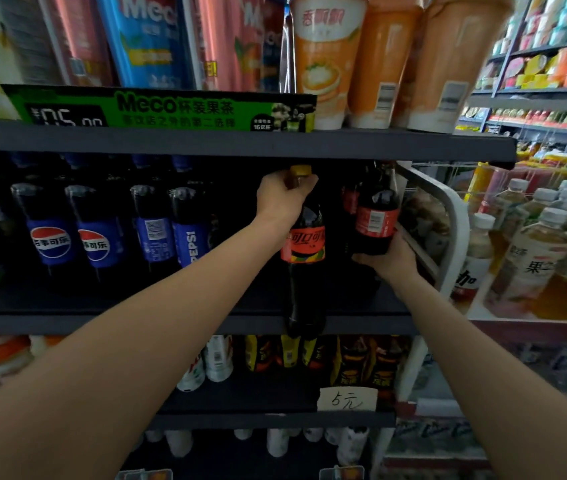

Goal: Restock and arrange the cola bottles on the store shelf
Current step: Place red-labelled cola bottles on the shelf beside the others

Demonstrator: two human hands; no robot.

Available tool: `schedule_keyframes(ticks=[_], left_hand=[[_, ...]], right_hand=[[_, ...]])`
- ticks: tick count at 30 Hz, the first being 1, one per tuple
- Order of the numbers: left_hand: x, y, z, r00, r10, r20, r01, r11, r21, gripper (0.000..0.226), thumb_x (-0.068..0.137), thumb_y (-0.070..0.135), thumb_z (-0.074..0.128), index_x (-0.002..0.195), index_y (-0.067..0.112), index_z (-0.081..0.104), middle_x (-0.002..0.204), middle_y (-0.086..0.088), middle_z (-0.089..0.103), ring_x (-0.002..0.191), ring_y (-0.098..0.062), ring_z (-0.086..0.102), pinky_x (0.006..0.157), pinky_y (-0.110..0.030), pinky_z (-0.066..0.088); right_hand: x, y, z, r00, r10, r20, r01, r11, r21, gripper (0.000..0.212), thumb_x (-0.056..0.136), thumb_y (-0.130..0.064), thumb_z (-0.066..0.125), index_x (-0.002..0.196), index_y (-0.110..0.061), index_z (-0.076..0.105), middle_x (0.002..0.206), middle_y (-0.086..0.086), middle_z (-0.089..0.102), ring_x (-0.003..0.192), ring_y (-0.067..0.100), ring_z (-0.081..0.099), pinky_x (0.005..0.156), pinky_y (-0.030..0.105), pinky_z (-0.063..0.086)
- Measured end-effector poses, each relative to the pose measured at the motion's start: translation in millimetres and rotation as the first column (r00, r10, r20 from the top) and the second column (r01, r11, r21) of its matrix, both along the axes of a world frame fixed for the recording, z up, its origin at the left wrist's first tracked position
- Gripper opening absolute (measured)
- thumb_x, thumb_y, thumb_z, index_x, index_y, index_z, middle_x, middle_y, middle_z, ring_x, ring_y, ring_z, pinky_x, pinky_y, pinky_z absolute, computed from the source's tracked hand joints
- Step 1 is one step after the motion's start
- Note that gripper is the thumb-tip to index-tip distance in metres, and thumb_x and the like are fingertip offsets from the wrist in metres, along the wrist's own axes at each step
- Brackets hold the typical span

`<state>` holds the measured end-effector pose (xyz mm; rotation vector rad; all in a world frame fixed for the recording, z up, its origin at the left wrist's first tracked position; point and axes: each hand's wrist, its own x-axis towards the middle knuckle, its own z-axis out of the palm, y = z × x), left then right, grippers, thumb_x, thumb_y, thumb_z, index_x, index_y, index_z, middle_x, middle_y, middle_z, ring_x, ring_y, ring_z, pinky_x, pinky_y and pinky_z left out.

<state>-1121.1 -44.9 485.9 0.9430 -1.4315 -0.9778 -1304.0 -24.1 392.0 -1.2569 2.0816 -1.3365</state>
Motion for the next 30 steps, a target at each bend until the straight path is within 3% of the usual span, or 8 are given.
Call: schedule_keyframes(ticks=[4, 6, 9, 11, 14, 20, 25, 30], left_hand=[[-12.6, -6.0, 6.5, 0.999, -0.02, -0.036, 0.019, 1.0, -0.023, 0.023, 0.087, 0.016, 0.063, 0.105, 0.003, 0.063, 0.1, -0.007, 0.064, 0.104, -0.022, 0.06, 0.093, -0.032, 0.046], [-17.6, -9.9, 10.2, 0.998, -0.012, -0.066, 0.008, 0.999, -0.053, 0.027, 0.086, 0.013, 0.064, 0.109, 0.0, 0.062, 0.102, -0.009, 0.064, 0.105, -0.021, 0.059, 0.092, -0.03, 0.046], [-25.1, -12.9, 10.3, 0.999, -0.024, -0.024, 0.022, 0.994, -0.103, 0.029, 0.085, 0.011, 0.064, 0.11, -0.003, 0.061, 0.109, -0.015, 0.065, 0.107, -0.023, 0.059, 0.088, -0.026, 0.045], [-28.2, -14.3, 7.6, 0.999, -0.038, -0.003, 0.038, 0.993, -0.11, 0.03, 0.086, 0.01, 0.062, 0.113, -0.004, 0.059, 0.116, -0.017, 0.063, 0.112, -0.026, 0.058, 0.09, -0.025, 0.044], [-25.8, -18.6, 7.7, 0.998, -0.057, 0.028, 0.06, 0.993, -0.1, 0.034, 0.088, 0.01, 0.06, 0.119, -0.002, 0.056, 0.123, -0.015, 0.06, 0.118, -0.025, 0.054, 0.09, -0.022, 0.04], [-24.4, -28.1, 15.4, 0.975, -0.131, 0.179, 0.129, 0.991, 0.02, 0.042, 0.093, 0.019, 0.054, 0.133, 0.01, 0.046, 0.137, -0.007, 0.051, 0.127, -0.021, 0.047, 0.09, -0.024, 0.039], [-23.5, -33.2, -28.4, 0.922, -0.27, 0.277, 0.22, 0.955, 0.197, 0.063, 0.091, 0.016, 0.057, 0.145, 0.018, 0.025, 0.143, -0.004, 0.042, 0.13, -0.02, 0.041, 0.097, -0.029, 0.037], [-22.4, -46.3, -81.0, 0.871, -0.112, 0.478, 0.017, 0.98, 0.199, 0.053, 0.095, 0.015, 0.048, 0.144, 0.01, 0.027, 0.141, -0.013, 0.044, 0.125, -0.023, 0.047, 0.089, -0.022, 0.04]], right_hand=[[24.5, 24.2, 2.4, 0.97, -0.242, -0.013, 0.231, 0.938, -0.26, 0.044, 0.082, -0.026, 0.069, 0.114, -0.005, 0.046, 0.12, 0.012, 0.048, 0.105, 0.029, 0.053, 0.079, 0.035, 0.045], [44.5, 39.9, -2.4, 0.996, -0.092, 0.008, 0.088, 0.918, -0.386, 0.029, 0.089, -0.03, 0.06, 0.107, -0.009, 0.052, 0.104, 0.005, 0.058, 0.09, 0.024, 0.058, 0.075, 0.034, 0.045], [64.8, 40.5, -8.1, 0.967, 0.229, -0.114, -0.242, 0.963, -0.117, 0.067, 0.081, -0.048, 0.064, 0.134, -0.014, 0.04, 0.122, 0.001, 0.055, 0.095, 0.021, 0.062, 0.082, 0.039, 0.053], [67.9, 27.8, -6.9, 0.957, 0.242, -0.159, -0.241, 0.97, 0.026, 0.085, 0.078, -0.044, 0.069, 0.144, -0.016, 0.024, 0.136, 0.008, 0.046, 0.104, 0.028, 0.061, 0.082, 0.046, 0.056], [75.0, 8.1, -5.4, 0.981, 0.184, -0.065, -0.183, 0.983, 0.026, 0.077, 0.084, -0.028, 0.067, 0.144, -0.014, 0.021, 0.132, 0.014, 0.043, 0.082, 0.033, 0.068, 0.067, 0.044, 0.059], [92.0, -28.4, -9.4, 0.996, 0.016, -0.088, -0.009, 0.996, 0.084, 0.068, 0.087, -0.029, 0.063, 0.14, -0.008, 0.025, 0.133, 0.022, 0.038, 0.097, 0.04, 0.062, 0.076, 0.049, 0.057], [92.0, -47.3, -12.6, 0.992, -0.02, -0.122, 0.03, 0.996, 0.079, 0.058, 0.089, -0.025, 0.062, 0.132, -0.001, 0.031, 0.129, 0.023, 0.043, 0.105, 0.038, 0.059, 0.083, 0.043, 0.055], [88.6, -60.9, -12.0, 0.989, -0.029, -0.147, 0.043, 0.995, 0.093, 0.05, 0.089, -0.002, 0.057, 0.132, -0.002, 0.031, 0.133, 0.021, 0.041, 0.111, 0.031, 0.053, 0.073, 0.027, 0.041]])
